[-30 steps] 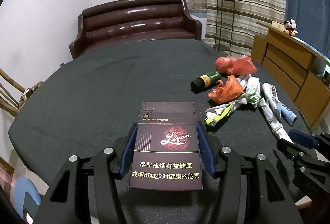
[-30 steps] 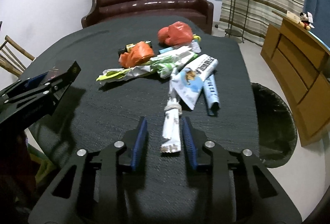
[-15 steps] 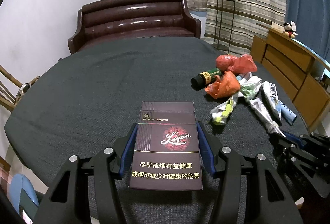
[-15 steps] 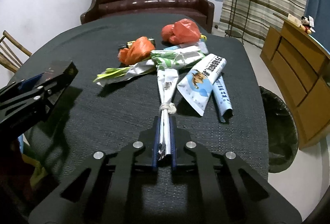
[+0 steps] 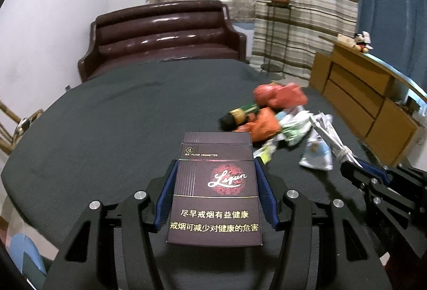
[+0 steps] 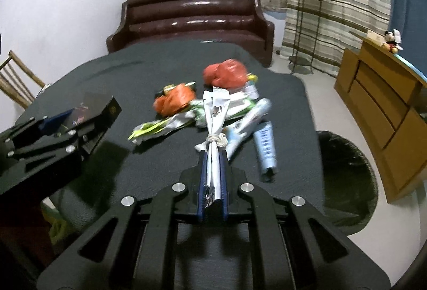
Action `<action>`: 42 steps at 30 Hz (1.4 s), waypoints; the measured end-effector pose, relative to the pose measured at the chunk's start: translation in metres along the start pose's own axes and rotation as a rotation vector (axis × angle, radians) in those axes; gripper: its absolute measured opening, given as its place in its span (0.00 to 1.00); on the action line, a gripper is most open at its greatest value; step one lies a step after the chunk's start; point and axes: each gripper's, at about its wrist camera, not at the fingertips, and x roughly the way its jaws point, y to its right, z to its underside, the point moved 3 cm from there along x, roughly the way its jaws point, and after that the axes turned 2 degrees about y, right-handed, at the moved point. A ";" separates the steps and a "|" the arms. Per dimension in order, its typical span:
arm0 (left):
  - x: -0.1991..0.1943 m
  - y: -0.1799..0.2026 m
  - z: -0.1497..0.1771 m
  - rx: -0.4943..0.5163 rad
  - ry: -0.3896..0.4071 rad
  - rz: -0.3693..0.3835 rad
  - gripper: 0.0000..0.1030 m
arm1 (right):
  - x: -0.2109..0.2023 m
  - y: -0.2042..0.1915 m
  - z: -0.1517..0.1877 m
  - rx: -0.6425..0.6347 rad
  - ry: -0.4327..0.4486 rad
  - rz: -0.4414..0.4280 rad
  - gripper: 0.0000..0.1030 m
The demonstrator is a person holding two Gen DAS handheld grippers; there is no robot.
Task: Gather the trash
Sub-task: 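Carry both items over the black bin and open both tools to drop them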
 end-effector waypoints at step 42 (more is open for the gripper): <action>0.091 0.239 -0.040 0.231 -0.041 0.247 0.53 | 0.020 0.234 0.018 0.280 0.007 0.288 0.09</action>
